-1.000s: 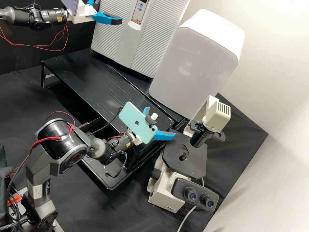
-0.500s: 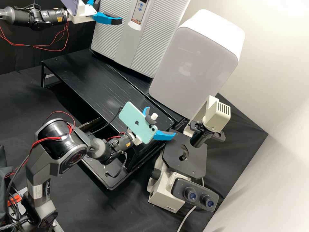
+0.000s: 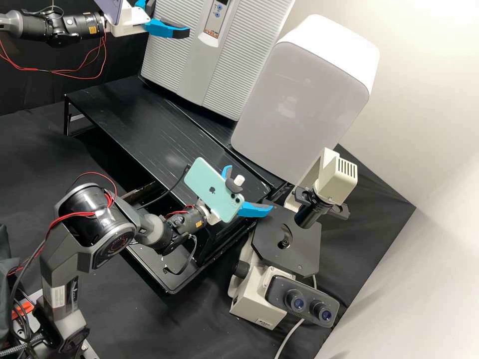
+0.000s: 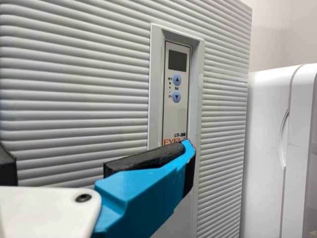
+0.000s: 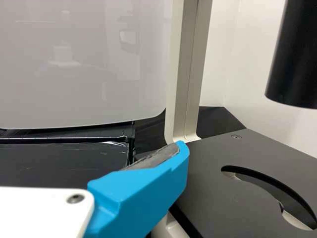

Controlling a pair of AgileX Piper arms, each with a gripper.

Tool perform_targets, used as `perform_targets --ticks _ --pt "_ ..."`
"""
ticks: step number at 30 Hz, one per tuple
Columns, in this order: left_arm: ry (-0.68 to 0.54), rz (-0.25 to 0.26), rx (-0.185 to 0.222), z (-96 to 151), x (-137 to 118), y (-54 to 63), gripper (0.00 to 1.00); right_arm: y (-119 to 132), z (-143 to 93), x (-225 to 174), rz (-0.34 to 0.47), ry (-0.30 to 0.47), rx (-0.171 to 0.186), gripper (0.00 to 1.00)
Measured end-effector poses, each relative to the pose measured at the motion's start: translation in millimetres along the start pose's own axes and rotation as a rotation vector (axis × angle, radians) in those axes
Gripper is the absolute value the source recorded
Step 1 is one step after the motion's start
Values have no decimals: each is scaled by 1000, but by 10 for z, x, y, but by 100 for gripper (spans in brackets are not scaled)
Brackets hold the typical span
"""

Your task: Open the incubator door

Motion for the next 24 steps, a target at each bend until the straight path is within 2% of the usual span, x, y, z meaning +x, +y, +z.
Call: perform_targets --ticks 8,11,24 --pt "6 -5 -8 4 2 -8 0 0 0 0 0 0 0 100" --pt "14 -3 -26 8 7 1 0 0 0 0 0 0 0 100" --pt "31 -10 -31 -2 0 20 0 0 0 0 0 0 0 100"
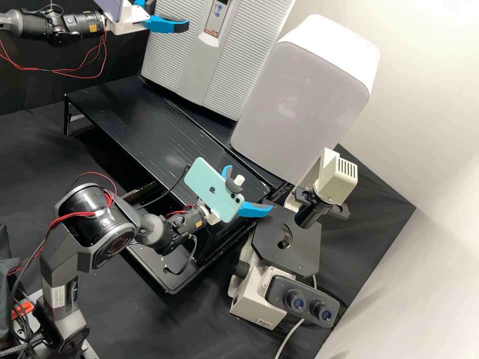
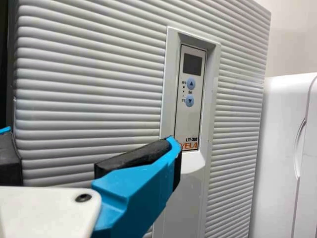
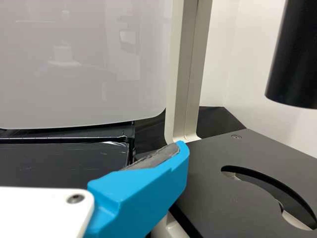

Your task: Open the incubator door

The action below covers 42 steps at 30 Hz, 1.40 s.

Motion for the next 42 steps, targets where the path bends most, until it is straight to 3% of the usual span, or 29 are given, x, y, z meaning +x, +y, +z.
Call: perform_targets --ticks 13,22,30,34,42 --pt "11 -8 -16 -1 -13 14 0 0 0 0 0 0 0 100" --pt "17 -4 -64 -5 -37 48 0 0 0 0 0 0 0 100" --pt "10 -17 -47 28 -169 15 0 0 0 0 0 0 0 100" --pt "-17 -14 -13 95 -322 -40 0 0 0 0 0 0 0 100" --pt "-120 41 7 352 -707 -302 0 0 0 0 0 0 0 100"
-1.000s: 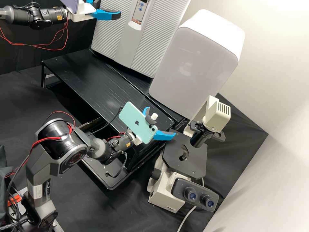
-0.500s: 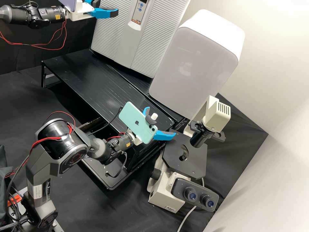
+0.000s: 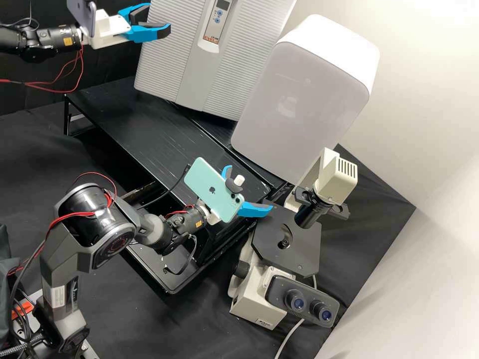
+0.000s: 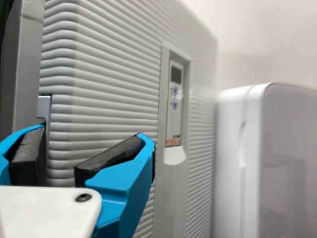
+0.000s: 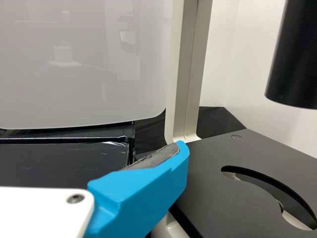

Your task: Open the incubator door

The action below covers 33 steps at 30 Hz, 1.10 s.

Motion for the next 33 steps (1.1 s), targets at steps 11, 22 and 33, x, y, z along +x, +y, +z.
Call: perform_targets --ticks 11,22,33 --pt "-84 28 -15 125 -175 -147 0 0 0 0 0 0 0 100" --pt "-385 -246 222 287 -509 -533 0 0 0 0 0 0 0 100" --pt "-249 -354 253 -38 -688 -580 0 0 0 0 0 0 0 100"
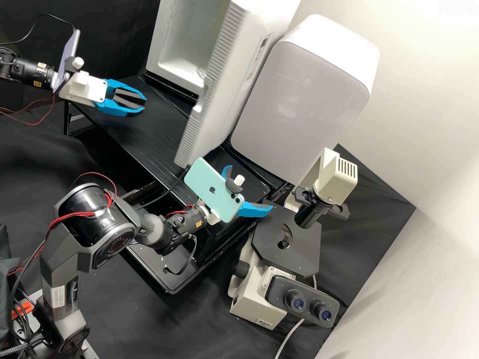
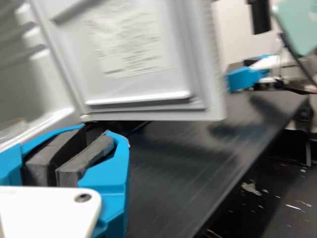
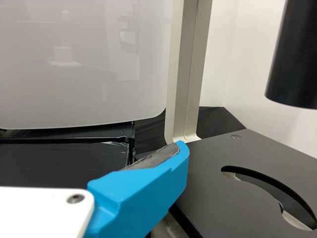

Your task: Open the incubator door

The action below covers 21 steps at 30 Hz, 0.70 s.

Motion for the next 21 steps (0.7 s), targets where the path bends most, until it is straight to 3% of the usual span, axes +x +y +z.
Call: perform_targets --ticks 2,3,5,11,12,14,18,21 --pt "55 22 -5 -55 -18 30 0 0 0 0 0 0 0 100" --pt "84 30 -8 -80 -20 37 100 0 0 0 0 0 0 100" --pt "180 44 -17 -167 -32 49 100 0 0 0 0 0 0 100" --pt "400 52 22 -305 -63 45 100 0 0 0 0 0 0 100" --pt "432 54 50 -316 -67 49 100 0 0 0 0 0 0 100" --pt "498 60 64 -328 -84 51 100 0 0 0 0 0 0 100" --pt "635 34 83 -370 -153 3 100 0 0 0 0 0 0 100" --pt "690 11 65 -392 -188 -48 100 0 0 0 0 0 0 100"
